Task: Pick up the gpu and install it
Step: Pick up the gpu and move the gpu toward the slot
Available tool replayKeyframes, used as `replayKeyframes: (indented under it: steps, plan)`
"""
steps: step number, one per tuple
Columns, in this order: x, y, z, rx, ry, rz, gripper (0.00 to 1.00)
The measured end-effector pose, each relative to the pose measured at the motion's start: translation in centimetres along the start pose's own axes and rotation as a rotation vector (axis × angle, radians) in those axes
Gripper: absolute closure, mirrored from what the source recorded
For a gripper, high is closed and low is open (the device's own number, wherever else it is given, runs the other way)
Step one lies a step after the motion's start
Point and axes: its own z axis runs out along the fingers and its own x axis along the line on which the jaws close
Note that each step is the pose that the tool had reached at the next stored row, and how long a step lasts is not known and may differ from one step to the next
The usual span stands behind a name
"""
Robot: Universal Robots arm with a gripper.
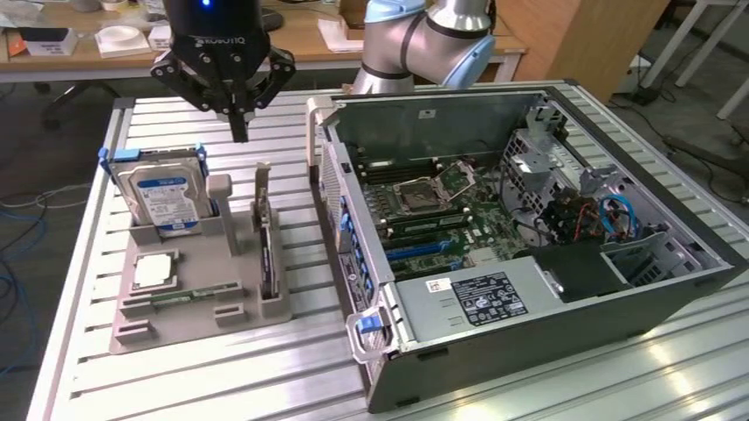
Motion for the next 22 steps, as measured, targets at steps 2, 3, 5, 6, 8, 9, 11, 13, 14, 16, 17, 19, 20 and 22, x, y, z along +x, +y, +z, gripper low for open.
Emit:
replayKeyframes:
  steps: [2, 3, 5, 6, 8, 9, 11, 13, 14, 16, 17, 19, 20, 22]
  plan:
    - [0.0, 0.00, 0.00, 0.0000, 0.0000, 0.000, 0.89]
    - [0.0, 0.00, 0.00, 0.0000, 0.0000, 0.000, 0.83]
    - [0.0, 0.00, 0.00, 0.0000, 0.0000, 0.000, 0.77]
    - [0.0, 0.00, 0.00, 0.0000, -0.0001, 0.000, 0.77]
    - [0.0, -0.01, 0.00, 0.0000, 0.0000, 0.000, 0.65]
    - [0.0, -0.04, 0.00, 0.0000, 0.0000, 0.000, 0.59]
    - [0.0, -0.06, 0.06, 0.0013, 0.0007, -0.013, 0.59]
    - [0.0, -0.07, 0.23, 0.0012, 0.0046, -0.043, 0.53]
    - [0.0, -0.08, 0.35, 0.0008, 0.0066, -0.061, 0.53]
    - [0.0, -0.12, 0.67, 0.0003, 0.0093, -0.084, 0.53]
    - [0.0, -0.23, 0.84, 0.0004, 0.0097, -0.088, 0.53]
    - [0.0, -0.87, 1.17, 0.0003, 0.0099, -0.089, 0.53]
    - [-0.1, -1.28, 1.33, 0.0003, 0.0099, -0.089, 0.53]
    - [-0.1, -2.09, 1.67, 0.0002, 0.0098, -0.089, 0.53]
